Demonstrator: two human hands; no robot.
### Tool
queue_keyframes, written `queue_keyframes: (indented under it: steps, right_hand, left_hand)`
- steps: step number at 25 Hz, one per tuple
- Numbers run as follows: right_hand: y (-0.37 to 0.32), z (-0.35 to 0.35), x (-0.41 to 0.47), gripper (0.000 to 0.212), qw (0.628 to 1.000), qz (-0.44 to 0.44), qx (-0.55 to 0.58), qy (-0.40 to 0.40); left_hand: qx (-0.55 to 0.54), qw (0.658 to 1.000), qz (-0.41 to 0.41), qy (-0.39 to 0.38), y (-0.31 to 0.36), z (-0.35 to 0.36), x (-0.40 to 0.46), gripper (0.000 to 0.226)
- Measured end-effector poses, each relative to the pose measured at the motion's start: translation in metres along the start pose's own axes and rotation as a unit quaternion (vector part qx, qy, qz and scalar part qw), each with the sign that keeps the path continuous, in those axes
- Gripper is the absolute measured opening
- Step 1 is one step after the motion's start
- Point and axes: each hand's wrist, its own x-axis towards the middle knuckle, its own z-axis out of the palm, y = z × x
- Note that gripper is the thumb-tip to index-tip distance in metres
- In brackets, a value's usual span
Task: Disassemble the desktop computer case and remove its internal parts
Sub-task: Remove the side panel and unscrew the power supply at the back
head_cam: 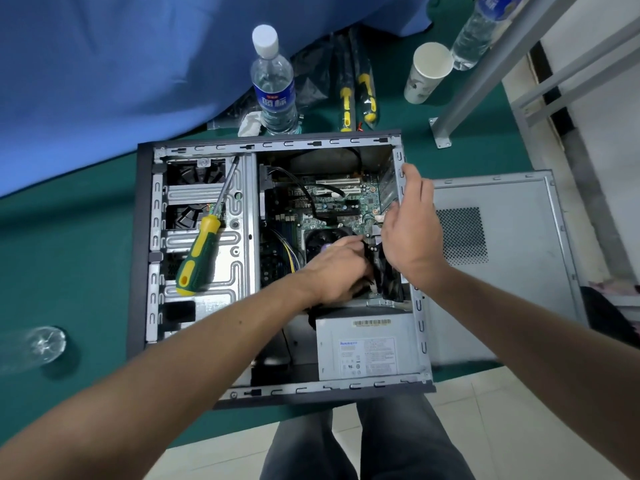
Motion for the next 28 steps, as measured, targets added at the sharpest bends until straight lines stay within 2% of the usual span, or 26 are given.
queue_keyframes:
  steps: [5,8,10,11,13,15,17,18,19,21,23,28]
  right_hand:
    - [-0.001,0.000,-0.001,0.054,1.000,-0.001,-0.008,0.000]
    - [0.000,0.001,0.000,0.054,1.000,0.001,-0.009,0.001]
    - [0.000,0.001,0.000,0.055,1.000,0.002,-0.009,0.001]
    - [0.000,0.001,0.000,0.055,1.000,0.002,-0.012,0.001]
    - [0.000,0.001,0.001,0.054,1.000,0.007,-0.019,0.003]
    - [-0.001,0.001,0.001,0.054,1.000,0.012,-0.022,0.001]
    - [-0.001,0.002,0.001,0.054,1.000,0.011,-0.021,-0.002]
    - [-0.001,0.002,0.000,0.055,1.000,0.010,-0.021,-0.001]
    - [0.000,0.002,0.001,0.055,1.000,0.011,-0.021,-0.001]
    - [0.000,0.001,0.001,0.055,1.000,0.012,-0.016,-0.001]
    - [-0.002,0.001,0.001,0.054,1.000,0.009,-0.011,-0.001]
    - [-0.001,0.002,0.001,0.054,1.000,0.003,-0.008,0.004]
  left_hand:
    - [-0.062,0.998,-0.006,0.031,0.008,-0.009,-0.014,0.022]
    - [-0.036,0.998,-0.007,-0.047,0.019,-0.018,-0.015,0.024]
    - [-0.082,0.991,-0.031,-0.104,0.027,-0.026,-0.015,0.025]
    - [-0.109,0.988,-0.050,-0.099,0.030,-0.031,-0.017,0.024]
    - [-0.122,0.989,-0.076,-0.014,0.030,-0.043,-0.032,0.026]
    - [-0.078,0.980,-0.103,0.153,0.022,-0.052,-0.058,0.032]
    - [-0.004,0.931,-0.190,0.312,0.000,-0.056,-0.091,0.040]
    - [0.030,0.902,-0.261,0.342,-0.012,-0.057,-0.107,0.046]
    - [0.047,0.880,-0.338,0.331,-0.023,-0.057,-0.119,0.051]
    - [0.050,0.864,-0.440,0.239,-0.038,-0.051,-0.132,0.057]
    - [0.081,0.876,-0.442,0.177,-0.045,-0.041,-0.136,0.055]
    - [0.139,0.890,-0.381,0.209,-0.072,-0.045,-0.149,0.046]
